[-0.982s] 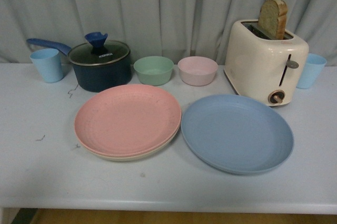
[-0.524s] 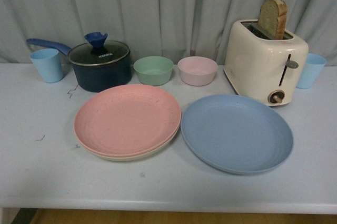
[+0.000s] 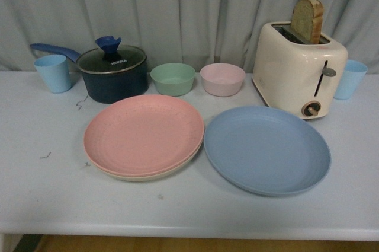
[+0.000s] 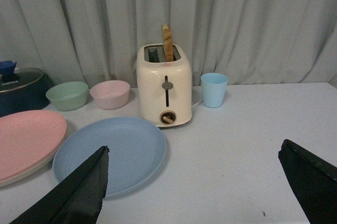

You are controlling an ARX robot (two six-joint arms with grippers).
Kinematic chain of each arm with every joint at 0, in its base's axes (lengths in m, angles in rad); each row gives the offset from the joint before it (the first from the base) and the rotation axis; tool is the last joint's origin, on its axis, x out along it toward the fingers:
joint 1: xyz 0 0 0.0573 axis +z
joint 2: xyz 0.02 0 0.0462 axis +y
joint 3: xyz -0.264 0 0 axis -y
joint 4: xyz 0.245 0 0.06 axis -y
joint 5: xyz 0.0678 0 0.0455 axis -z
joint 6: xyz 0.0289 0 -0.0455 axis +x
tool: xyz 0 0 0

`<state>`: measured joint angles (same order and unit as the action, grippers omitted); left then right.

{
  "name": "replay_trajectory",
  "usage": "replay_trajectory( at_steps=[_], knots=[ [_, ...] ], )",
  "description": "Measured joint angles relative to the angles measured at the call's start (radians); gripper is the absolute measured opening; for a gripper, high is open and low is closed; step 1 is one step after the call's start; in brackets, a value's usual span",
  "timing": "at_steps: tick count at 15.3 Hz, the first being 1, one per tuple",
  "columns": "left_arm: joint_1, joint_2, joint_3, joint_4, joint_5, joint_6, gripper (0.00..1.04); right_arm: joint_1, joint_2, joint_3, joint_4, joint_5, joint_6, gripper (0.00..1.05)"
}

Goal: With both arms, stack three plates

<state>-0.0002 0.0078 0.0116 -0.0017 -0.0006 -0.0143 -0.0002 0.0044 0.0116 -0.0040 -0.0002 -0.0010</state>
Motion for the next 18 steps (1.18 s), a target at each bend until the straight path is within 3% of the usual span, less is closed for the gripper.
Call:
replay_trajectory(
  at_steps=[1,4,6,7,8,9,10,14,18],
  knots=[
    [0.0,0.0,0.0,-0.002,0.0,0.0,0.06,0.0,0.0,0.0,0.0,0.0,0.0,0.98],
    [0.0,0.0,0.0,-0.002,0.0,0.0,0.42,0.0,0.0,0.0,0.001,0.0,0.0,0.98],
    [0.0,0.0,0.0,-0.001,0.003,0.0,0.65,-0.222,0.325,-0.003,0.543,-0.436,0.151,0.98],
    [0.0,0.0,0.0,-0.002,0.001,0.0,0.78,-0.265,0.624,0.002,0.816,-0.574,0.245,0.98],
    [0.0,0.0,0.0,-0.002,0.0,0.0,0.91,-0.226,0.889,0.039,1.043,-0.56,0.275,0.98],
    [0.001,0.0,0.0,-0.002,0.0,0.002,1.0,-0.187,1.122,0.137,1.213,-0.458,0.29,0.98],
    [0.001,0.0,0.0,-0.002,0.0,0.002,0.97,-0.14,1.315,0.253,1.276,-0.326,0.295,0.98],
    [0.001,0.0,0.0,-0.002,0.0,0.002,0.98,0.069,1.782,0.516,0.982,0.103,0.296,0.98],
    [0.001,0.0,0.0,-0.002,0.0,0.002,0.98,0.131,1.862,0.715,0.698,0.211,0.348,0.98]
  ],
)
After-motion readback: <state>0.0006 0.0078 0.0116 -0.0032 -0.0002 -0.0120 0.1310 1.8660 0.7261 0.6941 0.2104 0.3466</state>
